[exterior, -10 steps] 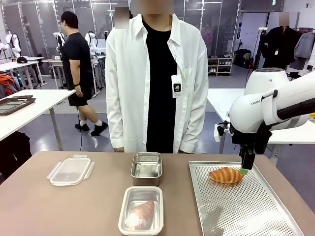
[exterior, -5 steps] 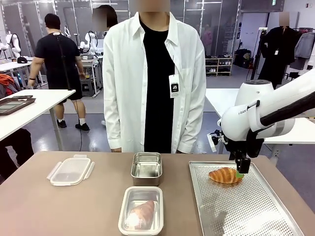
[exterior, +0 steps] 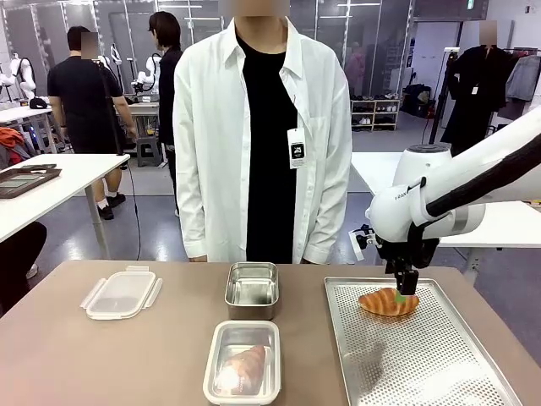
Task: Place the bread into the airtight container.
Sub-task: Pick up a Butter Roll and place it into an empty Airtight Container.
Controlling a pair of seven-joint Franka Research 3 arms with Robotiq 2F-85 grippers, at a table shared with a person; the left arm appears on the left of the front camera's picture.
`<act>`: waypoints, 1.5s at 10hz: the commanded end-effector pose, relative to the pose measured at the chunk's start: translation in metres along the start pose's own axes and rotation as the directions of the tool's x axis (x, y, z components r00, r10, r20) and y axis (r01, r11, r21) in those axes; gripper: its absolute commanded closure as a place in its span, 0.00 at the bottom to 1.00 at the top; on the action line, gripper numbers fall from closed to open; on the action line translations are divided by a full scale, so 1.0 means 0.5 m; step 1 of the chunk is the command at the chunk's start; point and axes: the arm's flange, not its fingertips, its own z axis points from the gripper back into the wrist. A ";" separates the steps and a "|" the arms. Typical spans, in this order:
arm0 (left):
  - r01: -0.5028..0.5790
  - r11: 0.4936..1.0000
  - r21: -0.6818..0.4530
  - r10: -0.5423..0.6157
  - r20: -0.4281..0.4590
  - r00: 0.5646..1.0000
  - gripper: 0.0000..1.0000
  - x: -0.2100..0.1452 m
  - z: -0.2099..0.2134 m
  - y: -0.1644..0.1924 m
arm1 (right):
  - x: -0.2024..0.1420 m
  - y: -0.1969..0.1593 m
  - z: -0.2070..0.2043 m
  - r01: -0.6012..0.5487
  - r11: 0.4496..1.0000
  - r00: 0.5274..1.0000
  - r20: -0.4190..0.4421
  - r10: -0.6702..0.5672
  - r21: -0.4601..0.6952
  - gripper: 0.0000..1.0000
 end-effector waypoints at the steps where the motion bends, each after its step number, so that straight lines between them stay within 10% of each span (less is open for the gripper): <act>1: 0.021 1.000 -0.012 -0.021 -0.001 1.000 0.00 0.000 0.002 0.000 | 0.000 -0.025 -0.022 -0.014 1.000 1.000 0.010 0.014 0.008 0.00; 12: 0.021 1.000 -0.012 -0.021 -0.001 1.000 0.00 0.000 0.002 0.000 | -0.014 -0.084 -0.146 0.040 0.992 0.999 -0.010 -0.039 0.117 0.00; 15: 0.021 1.000 -0.012 -0.021 -0.001 1.000 0.00 0.000 0.002 0.000 | -0.018 -0.081 -0.142 0.042 0.992 0.999 -0.001 -0.042 0.121 0.33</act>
